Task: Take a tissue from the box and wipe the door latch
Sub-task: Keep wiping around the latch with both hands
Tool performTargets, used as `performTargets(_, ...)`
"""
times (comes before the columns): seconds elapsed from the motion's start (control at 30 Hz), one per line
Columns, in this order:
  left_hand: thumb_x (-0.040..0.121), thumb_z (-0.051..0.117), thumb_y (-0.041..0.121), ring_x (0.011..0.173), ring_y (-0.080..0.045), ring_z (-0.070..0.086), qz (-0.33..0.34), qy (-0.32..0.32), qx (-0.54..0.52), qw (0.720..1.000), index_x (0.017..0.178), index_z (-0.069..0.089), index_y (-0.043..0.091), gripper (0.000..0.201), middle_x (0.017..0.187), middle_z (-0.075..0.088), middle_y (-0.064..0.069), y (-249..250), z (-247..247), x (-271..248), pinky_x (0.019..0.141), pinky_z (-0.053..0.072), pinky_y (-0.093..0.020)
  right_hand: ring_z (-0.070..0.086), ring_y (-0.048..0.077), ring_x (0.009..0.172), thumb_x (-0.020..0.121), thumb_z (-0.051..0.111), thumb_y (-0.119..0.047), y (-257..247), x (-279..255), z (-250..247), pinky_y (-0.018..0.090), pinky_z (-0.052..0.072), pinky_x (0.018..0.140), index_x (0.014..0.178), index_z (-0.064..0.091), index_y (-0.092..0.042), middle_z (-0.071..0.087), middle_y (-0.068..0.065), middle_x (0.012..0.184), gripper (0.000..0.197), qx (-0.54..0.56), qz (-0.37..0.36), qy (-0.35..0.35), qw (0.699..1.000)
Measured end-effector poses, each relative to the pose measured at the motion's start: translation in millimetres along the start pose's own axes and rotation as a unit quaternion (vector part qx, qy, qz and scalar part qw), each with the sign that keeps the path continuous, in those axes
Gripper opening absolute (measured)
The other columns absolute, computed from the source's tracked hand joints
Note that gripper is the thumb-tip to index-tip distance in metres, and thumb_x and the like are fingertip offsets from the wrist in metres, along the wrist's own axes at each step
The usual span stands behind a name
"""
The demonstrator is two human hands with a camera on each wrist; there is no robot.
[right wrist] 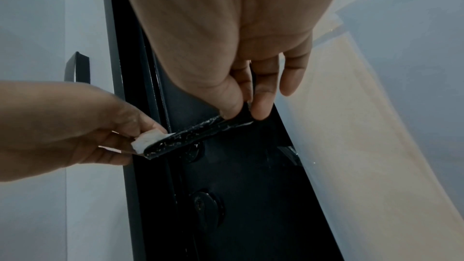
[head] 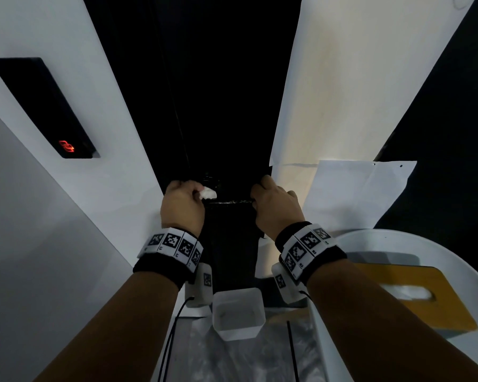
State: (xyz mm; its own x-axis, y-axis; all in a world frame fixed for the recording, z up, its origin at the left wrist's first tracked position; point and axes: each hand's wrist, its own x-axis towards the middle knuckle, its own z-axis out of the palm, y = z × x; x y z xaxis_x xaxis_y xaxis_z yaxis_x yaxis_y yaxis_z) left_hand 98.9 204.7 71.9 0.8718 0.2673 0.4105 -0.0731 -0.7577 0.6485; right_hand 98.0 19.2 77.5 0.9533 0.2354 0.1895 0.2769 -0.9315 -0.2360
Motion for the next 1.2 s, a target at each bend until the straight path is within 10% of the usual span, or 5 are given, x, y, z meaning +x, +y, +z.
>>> performTargets(0.23, 0.087, 0.058, 0.03, 0.085, -0.023, 0.064, -0.031, -0.039, 0.048, 0.998, 0.093, 0.072, 0.018, 0.02, 0.092, 0.069, -0.006, 8.9, -2.7, 4.7, 0.072, 0.052, -0.03, 0.056, 0.029, 0.085, 0.082, 0.05, -0.005, -0.1, 0.7, -0.4, 0.035, 0.03, 0.072, 0.107, 0.054, -0.014, 0.043, 0.004, 0.113, 0.027, -0.002, -0.002, 0.0, 1.0)
performTargets(1.2, 0.088, 0.056, 0.004, 0.082, -0.016, 0.063, 0.023, -0.129, 0.001, 0.991, 0.084, 0.073, 0.014, 0.02, 0.089, 0.07, -0.003, -12.6, -18.4, 3.9, 0.078, 0.048, -0.023, 0.055, 0.03, 0.086, 0.082, 0.049, -0.004, -1.7, 1.5, -1.8, 0.035, 0.031, 0.071, 0.106, 0.054, -0.014, 0.042, 0.005, 0.113, 0.026, -0.004, 0.005, -0.014, 1.0)
